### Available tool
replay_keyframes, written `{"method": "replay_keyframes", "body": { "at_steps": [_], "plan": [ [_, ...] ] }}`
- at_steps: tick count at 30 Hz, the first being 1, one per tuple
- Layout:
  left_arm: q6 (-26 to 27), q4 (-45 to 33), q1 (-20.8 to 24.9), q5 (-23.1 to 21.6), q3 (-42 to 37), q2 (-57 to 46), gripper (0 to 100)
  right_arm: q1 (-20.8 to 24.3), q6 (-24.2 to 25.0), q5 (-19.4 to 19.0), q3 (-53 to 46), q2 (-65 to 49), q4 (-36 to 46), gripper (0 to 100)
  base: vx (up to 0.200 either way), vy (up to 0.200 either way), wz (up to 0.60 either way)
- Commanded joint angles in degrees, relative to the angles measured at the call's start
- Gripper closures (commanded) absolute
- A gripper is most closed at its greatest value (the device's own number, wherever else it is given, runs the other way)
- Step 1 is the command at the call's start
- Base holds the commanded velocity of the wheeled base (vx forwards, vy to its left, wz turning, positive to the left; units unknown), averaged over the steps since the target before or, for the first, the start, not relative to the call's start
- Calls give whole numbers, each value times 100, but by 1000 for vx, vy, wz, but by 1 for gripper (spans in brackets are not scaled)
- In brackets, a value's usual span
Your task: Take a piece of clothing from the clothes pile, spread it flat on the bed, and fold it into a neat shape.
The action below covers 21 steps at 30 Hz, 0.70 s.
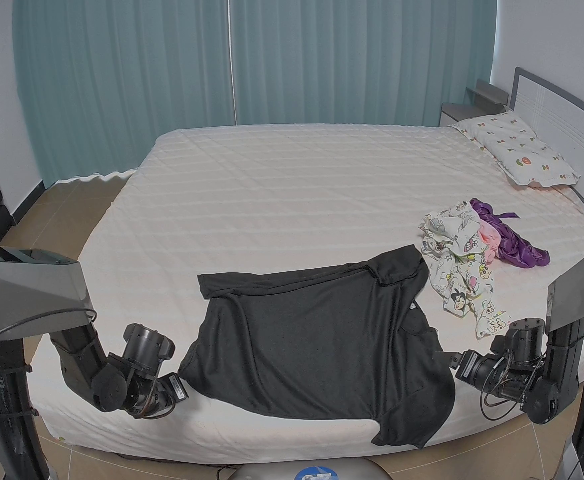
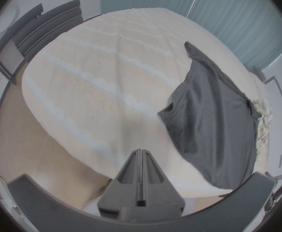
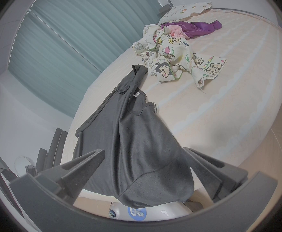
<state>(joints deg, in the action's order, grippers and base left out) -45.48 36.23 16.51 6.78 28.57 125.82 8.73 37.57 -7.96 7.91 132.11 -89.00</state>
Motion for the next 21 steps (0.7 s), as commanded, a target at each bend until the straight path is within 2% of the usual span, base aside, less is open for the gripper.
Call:
{"method": "replay_keyframes", "body": {
  "at_steps": [1,2,14,16,19,20,21],
  "plan": [
    [-22,446,-156,-370,-27,-57,100,-3,-22,-4,-9,61,-91,0,0,0,0],
    [-13,508,-156,-388,-27,-40,0,-12,-22,-4,0,61,-91,0,0,0,0],
    [-400,534,81,-388,641,320,0,50,-48,-21,61,157,-91,0,0,0,0],
    [-374,534,160,-300,693,408,0,50,-39,-39,70,157,-91,0,0,0,0],
    [-338,534,318,104,799,575,0,50,-22,-65,140,166,-91,0,0,0,0],
    [-330,517,380,227,887,698,100,50,-22,-65,158,192,-91,0,0,0,0],
    [-321,517,406,315,913,751,100,50,-22,-65,158,228,-91,0,0,0,0]
  ]
}}
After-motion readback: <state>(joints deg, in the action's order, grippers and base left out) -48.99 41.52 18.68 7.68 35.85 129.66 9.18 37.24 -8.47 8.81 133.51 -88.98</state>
